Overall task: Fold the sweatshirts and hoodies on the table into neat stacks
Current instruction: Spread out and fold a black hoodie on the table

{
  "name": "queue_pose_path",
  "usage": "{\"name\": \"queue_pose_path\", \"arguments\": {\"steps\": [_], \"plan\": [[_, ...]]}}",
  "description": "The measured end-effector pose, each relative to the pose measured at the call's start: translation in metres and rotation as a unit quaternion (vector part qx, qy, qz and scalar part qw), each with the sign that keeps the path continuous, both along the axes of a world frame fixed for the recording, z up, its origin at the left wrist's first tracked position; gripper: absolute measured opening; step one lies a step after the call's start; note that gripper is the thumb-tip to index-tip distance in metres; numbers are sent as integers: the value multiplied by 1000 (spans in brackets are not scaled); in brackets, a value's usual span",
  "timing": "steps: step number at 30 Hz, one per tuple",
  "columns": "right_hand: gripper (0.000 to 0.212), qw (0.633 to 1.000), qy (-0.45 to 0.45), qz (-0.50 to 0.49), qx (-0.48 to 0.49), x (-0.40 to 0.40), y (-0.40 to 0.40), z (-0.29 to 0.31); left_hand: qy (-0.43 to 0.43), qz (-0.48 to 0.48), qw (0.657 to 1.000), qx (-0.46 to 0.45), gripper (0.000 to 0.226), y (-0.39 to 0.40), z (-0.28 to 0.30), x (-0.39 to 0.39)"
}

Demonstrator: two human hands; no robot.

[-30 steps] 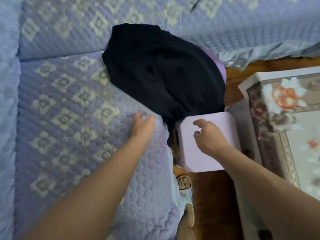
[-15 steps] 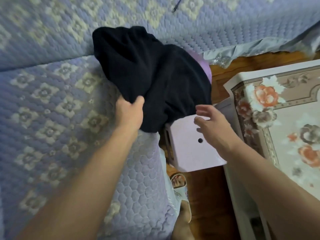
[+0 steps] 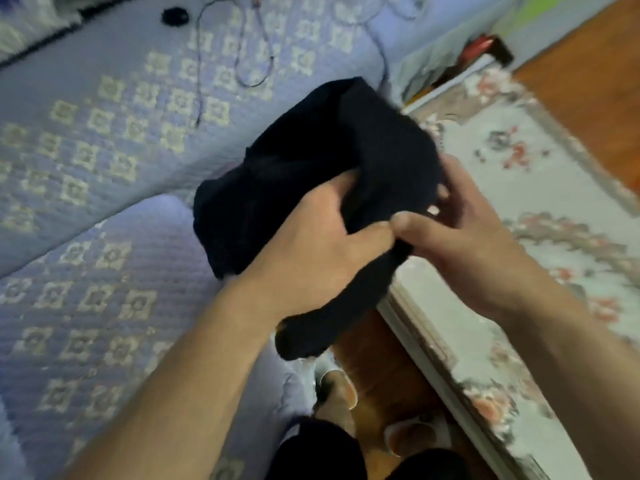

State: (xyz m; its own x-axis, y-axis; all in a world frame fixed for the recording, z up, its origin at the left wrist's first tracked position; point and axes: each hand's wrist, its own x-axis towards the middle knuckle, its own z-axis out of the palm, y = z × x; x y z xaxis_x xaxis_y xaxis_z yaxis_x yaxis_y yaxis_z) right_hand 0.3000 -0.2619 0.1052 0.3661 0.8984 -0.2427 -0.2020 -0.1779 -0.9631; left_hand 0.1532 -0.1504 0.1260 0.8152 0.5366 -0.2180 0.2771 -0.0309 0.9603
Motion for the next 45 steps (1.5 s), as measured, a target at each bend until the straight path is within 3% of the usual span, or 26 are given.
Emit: {"name": "queue_pose_path", "arguments": {"steps": [2, 6, 9, 11, 13, 15, 17, 19, 21, 25, 27, 30, 33, 36, 40, 42, 45], "plan": [[87, 997, -5, -67, 32, 32, -62, 25, -35, -113, 993, -11, 36, -37, 29, 50], [53, 962, -5, -264, 69, 104, -194, 44, -45, -324, 942, -75, 51, -131, 44, 160], [29, 874, 30, -485, -13, 168, -294, -4, -10, -357, 914, -192, 63, -207, -2, 230], [26, 804, 55, -569, -163, 203, -367, -65, 67, -274, 947, -154, 57, -245, -71, 241], [25, 766, 90, -544, -332, 217, -444, -134, 204, -158, 964, -58, 46, -267, -149, 223], [35, 751, 101, -481, -441, 210, -506, -195, 340, -107, 934, 17, 46, -276, -214, 193], [46, 756, 86, -442, -475, 197, -533, -228, 425, -137, 891, 86, 66, -280, -258, 176], [41, 763, 74, -412, -492, 188, -528, -232, 470, -148, 852, 176, 88, -282, -279, 178], [43, 779, 54, -382, -494, 188, -513, -241, 485, -109, 836, 231, 101, -283, -293, 188], [57, 822, -54, -310, -474, 199, -462, -272, 496, -73, 812, 299, 104, -272, -326, 212], [67, 823, -127, -277, -478, 205, -434, -289, 475, -81, 811, 331, 79, -259, -336, 212], [92, 755, -317, -214, -533, 224, -411, -308, 395, -107, 829, 380, 23, -224, -329, 210], [106, 694, -342, -203, -600, 251, -414, -325, 336, -107, 830, 432, 17, -177, -301, 227], [77, 670, -340, -196, -630, 267, -423, -330, 269, -54, 865, 420, 8, -134, -269, 275], [20, 688, -338, -222, -603, 255, -430, -310, 181, 17, 922, 341, 15, -134, -231, 357], [10, 686, -307, -253, -609, 242, -435, -289, 114, 20, 961, 252, 9, -156, -214, 408], [14, 656, -265, -309, -635, 207, -453, -253, 11, -11, 992, 125, 20, -205, -193, 486]]}}
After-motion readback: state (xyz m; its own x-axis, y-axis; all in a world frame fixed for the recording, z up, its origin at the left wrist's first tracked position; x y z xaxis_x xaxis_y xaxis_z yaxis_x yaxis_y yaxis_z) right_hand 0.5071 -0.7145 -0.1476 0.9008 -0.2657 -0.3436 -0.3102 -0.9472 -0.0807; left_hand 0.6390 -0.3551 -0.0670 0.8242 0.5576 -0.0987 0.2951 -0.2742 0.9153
